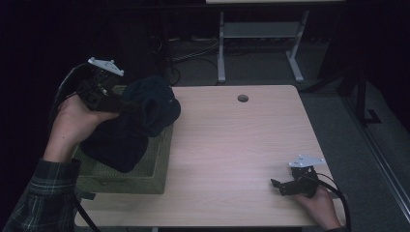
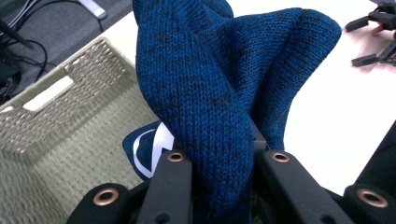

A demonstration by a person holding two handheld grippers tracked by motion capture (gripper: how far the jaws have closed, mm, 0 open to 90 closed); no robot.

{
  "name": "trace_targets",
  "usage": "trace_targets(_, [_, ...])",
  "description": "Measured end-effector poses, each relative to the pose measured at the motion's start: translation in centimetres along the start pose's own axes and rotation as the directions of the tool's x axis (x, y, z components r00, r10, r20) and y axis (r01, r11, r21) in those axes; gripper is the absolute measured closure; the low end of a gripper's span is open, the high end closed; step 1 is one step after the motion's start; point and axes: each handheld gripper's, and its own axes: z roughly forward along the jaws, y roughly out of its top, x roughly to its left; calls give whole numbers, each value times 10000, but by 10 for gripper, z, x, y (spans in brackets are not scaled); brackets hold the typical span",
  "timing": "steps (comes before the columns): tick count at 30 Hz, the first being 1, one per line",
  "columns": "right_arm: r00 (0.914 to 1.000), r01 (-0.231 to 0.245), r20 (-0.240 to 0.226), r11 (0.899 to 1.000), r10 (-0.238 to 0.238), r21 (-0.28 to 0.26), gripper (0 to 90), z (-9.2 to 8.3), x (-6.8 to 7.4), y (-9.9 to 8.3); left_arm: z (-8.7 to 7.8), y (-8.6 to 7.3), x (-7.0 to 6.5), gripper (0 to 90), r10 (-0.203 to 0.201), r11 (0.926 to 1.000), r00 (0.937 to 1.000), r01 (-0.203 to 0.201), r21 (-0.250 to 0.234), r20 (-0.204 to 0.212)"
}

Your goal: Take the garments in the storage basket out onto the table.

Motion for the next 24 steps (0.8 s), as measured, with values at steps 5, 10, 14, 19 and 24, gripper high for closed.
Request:
trace_targets(5, [10000,6,1,10000,-6,-2,15,0,0,0,-1,17,-9,789,314,9995,9995,-314,-3,95])
trace_targets(10, [10000,18,-4,10000,-18,-7,15,0,0,0,-1,28,-14,789,524,9986,9984,-524,6,212])
trace_targets(14, [10000,4,-6,10000,-4,1,15,0,0,0,0,36,-19,789,632,9980,9975,-632,2,304])
trace_targets(19, [10000,4,-7,10000,-4,4,15,0,0,0,3,48,-25,790,864,9963,9948,-865,-13,540])
trace_targets(24, [10000,2,-8,10000,-2,2,15,0,0,0,4,59,-31,790,997,9950,9927,-994,-78,676])
